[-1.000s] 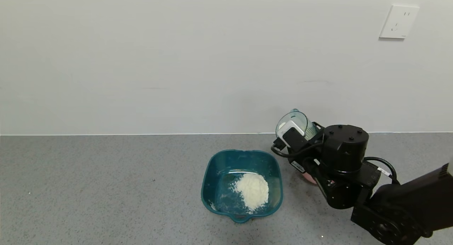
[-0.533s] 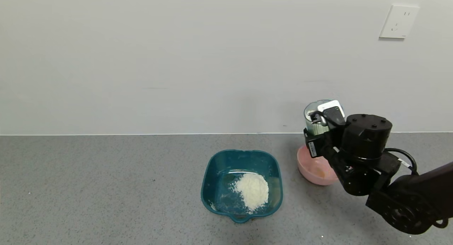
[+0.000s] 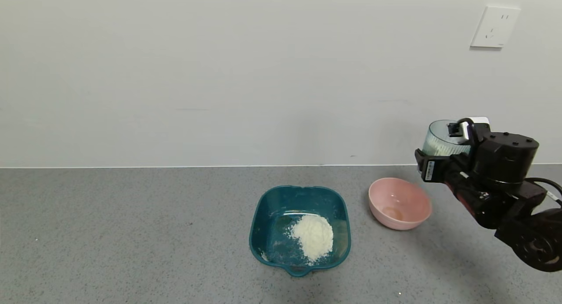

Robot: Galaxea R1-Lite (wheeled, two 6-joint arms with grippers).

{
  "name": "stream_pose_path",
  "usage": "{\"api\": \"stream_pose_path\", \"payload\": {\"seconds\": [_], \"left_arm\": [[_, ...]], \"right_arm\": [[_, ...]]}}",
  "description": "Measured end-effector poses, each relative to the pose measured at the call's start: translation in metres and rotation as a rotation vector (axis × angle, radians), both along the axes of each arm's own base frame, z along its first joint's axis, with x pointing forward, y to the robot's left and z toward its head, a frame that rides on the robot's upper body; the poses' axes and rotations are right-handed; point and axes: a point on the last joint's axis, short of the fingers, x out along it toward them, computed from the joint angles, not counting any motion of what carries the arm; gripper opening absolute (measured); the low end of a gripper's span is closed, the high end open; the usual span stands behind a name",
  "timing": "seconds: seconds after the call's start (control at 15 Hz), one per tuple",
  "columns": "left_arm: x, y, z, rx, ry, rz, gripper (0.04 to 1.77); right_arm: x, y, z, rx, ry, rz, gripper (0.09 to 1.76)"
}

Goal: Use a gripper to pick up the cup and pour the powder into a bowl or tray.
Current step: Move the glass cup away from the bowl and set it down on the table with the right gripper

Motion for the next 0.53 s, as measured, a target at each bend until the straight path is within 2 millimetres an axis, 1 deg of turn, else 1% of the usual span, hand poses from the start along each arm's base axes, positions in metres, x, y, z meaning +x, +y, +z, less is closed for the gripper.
{"api": "stream_pose_path", "payload": {"seconds": [0.13, 0.4, 0.53], "left_arm": [[0.000, 0.000, 0.000, 0.000, 0.000, 0.000, 1.72], [0.000, 0.000, 0.000, 0.000, 0.000, 0.000, 1.72], [0.000, 0.000, 0.000, 0.000, 0.000, 0.000, 1.72]], "right_arm": [[0.001, -0.019, -0.001, 0.044, -0.001, 0.007, 1.35], [0.005, -0.060, -0.003, 0.078, 0.003, -0.006, 1.35], [0.010, -0.075, -0.009, 0.080, 0.015, -0.039, 1.35]]}}
